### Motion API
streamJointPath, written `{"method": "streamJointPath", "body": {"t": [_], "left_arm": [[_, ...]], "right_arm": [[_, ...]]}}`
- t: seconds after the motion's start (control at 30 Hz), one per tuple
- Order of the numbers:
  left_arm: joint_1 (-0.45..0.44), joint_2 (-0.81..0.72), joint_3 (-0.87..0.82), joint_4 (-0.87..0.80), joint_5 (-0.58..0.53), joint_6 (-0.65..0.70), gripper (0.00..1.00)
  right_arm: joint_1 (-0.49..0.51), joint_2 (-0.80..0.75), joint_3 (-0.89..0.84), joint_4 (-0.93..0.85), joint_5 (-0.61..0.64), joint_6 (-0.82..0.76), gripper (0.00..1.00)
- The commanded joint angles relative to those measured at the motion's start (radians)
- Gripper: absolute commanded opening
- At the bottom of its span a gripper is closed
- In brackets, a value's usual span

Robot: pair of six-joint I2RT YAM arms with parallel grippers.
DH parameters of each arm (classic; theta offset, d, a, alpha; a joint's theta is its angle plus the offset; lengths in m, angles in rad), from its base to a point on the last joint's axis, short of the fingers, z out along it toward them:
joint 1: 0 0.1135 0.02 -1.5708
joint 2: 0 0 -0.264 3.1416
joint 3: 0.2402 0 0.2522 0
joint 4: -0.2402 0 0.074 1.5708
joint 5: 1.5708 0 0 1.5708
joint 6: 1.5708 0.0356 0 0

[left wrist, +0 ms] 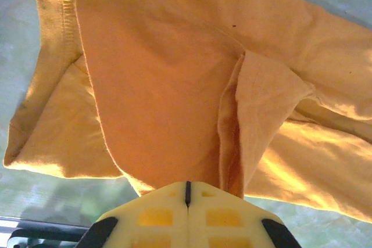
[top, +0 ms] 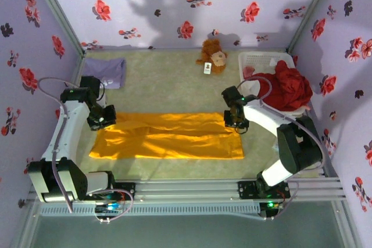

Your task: Fold and stack the t-shirts

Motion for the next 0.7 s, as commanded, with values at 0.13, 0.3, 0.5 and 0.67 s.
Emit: {"method": "streamJointPath", "body": {"t": [0.13,0.3,0.5,0.67], "left_arm": [[0.006,0.007,0.023,-0.015,0.020,-0.013,0.00],[0.007,0.006,0.012,-0.009,0.023,-0.015,0.00],[0.007,0.005,0.012,-0.008,0.023,-0.015,0.00],[0.007,0.004,0.015,-0.010,0.025,-0.018,0.00]], "right_arm": [[0.040,0.025,0.036,-0.131,0.118,-0.059,0.35],[0.043,0.011,-0.005,-0.090,0.082,-0.053,0.35],[0.044,0.040,-0.026,-0.001,0.015,-0.058,0.34],[0.044,0.065,-0.010,0.006,0.007,-0.062,0.28]]}}
